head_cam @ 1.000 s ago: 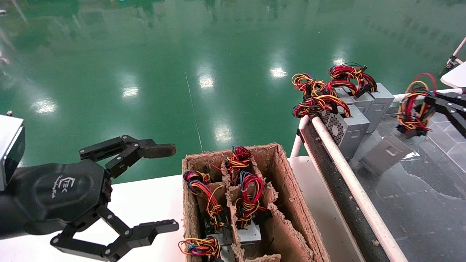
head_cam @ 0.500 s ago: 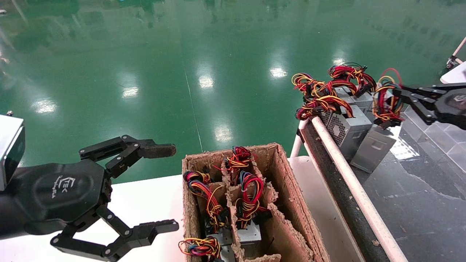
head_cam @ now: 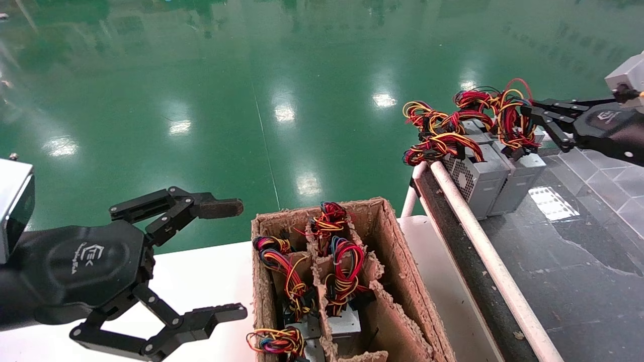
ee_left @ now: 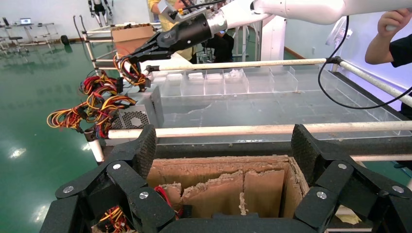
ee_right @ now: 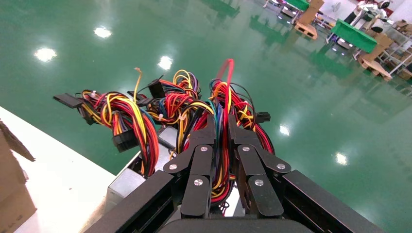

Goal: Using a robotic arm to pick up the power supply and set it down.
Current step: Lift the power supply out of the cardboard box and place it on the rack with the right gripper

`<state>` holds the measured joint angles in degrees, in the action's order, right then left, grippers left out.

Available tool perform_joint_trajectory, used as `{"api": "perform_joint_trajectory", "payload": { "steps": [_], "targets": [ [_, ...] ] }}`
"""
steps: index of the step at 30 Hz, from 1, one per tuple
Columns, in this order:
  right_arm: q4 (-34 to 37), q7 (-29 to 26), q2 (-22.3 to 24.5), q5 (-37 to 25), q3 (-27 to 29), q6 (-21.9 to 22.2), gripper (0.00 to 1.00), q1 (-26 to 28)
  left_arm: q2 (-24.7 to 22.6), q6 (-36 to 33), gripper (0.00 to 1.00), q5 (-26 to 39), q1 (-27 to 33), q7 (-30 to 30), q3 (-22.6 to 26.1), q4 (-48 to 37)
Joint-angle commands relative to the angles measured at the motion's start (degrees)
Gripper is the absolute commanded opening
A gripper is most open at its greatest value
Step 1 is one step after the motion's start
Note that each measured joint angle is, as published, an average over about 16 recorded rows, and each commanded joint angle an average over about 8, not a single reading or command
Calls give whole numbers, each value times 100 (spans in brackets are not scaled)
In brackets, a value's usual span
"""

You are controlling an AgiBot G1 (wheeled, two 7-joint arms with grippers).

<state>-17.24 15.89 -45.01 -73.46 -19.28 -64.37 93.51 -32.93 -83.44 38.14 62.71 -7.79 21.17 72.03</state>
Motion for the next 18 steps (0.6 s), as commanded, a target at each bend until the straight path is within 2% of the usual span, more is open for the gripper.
{"api": "perform_joint_trajectory", "payload": {
  "steps": [1, 3, 4, 5, 11, 12, 13, 18],
  "targets": [
    [121, 98, -73, -19, -8, 37, 0, 72, 0, 0, 100, 0, 0, 0, 0, 0],
    [230, 179, -132, -29, -13, 58, 1, 123, 0, 0, 100, 0, 0, 0, 0, 0],
    [284, 219, -159, -33, -15, 66, 6, 148, 0, 0, 100, 0, 0, 0, 0, 0],
    [333, 257, -181, -34, -15, 70, 15, 170, 0, 0, 100, 0, 0, 0, 0, 0],
    [599, 456, -254, -14, 0, 32, 90, 276, 0, 0, 100, 0, 0, 0, 0, 0],
    [636, 483, -258, -10, 3, 18, 97, 289, 0, 0, 100, 0, 0, 0, 0, 0],
    [672, 509, -260, -7, 5, 4, 100, 302, 0, 0, 100, 0, 0, 0, 0, 0],
    [835, 595, -260, -13, 1, -55, 100, 362, 0, 0, 100, 0, 0, 0, 1, 0]
  ]
}}
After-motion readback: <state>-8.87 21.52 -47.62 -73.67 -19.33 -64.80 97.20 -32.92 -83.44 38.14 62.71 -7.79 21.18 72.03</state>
